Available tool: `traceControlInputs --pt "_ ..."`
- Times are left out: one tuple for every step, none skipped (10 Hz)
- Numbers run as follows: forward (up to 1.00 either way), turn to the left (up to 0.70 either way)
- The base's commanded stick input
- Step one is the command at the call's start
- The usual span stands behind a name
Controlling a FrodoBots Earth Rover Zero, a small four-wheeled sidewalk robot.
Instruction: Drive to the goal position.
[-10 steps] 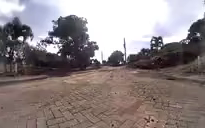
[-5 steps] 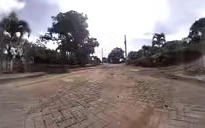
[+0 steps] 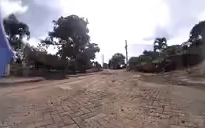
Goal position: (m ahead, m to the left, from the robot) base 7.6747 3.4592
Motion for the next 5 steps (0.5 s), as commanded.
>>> traceControlInputs --pt "0.70 0.24" --pt "0.70 0.10" --pt "0.70 0.00" --pt "0.70 0.00" --pt "0.70 0.00"
